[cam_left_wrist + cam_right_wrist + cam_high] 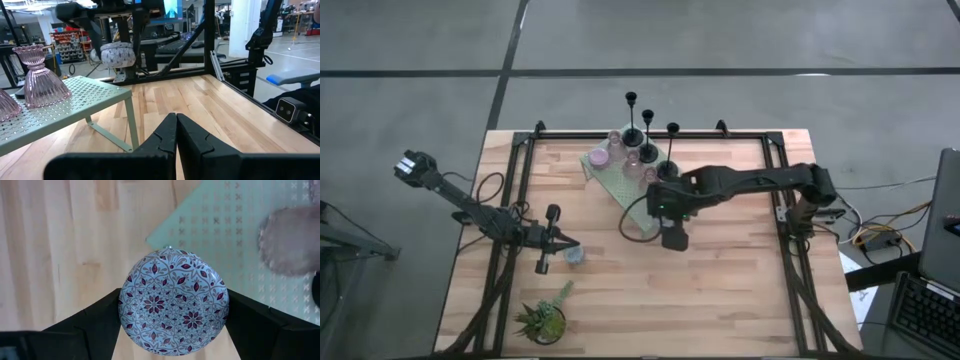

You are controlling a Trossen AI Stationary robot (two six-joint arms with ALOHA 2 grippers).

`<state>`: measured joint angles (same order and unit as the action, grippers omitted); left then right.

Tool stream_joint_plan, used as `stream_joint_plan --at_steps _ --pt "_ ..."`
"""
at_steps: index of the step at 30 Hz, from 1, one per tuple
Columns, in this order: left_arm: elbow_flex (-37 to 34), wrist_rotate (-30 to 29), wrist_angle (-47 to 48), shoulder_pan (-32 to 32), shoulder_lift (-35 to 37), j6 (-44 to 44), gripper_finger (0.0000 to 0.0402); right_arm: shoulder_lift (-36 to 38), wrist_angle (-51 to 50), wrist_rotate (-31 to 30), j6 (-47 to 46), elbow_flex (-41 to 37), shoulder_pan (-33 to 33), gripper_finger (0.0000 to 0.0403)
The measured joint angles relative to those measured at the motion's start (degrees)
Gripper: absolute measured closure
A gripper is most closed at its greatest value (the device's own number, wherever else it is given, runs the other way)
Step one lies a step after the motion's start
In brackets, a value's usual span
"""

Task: Pick & Place candle stick holders
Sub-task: Put the white scented candle on the shelf aligned with the pink glass candle holder

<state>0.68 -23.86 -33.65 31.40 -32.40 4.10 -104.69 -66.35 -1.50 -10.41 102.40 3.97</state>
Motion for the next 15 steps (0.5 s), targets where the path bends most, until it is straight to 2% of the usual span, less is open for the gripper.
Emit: stream_joint_plan --at_steps 15 --pt "0.0 0.0 0.2 0.0 0.0 0.0 0.0387 -8.4 -3.3 -1.9 6.6 8.7 -2.2 0.0103"
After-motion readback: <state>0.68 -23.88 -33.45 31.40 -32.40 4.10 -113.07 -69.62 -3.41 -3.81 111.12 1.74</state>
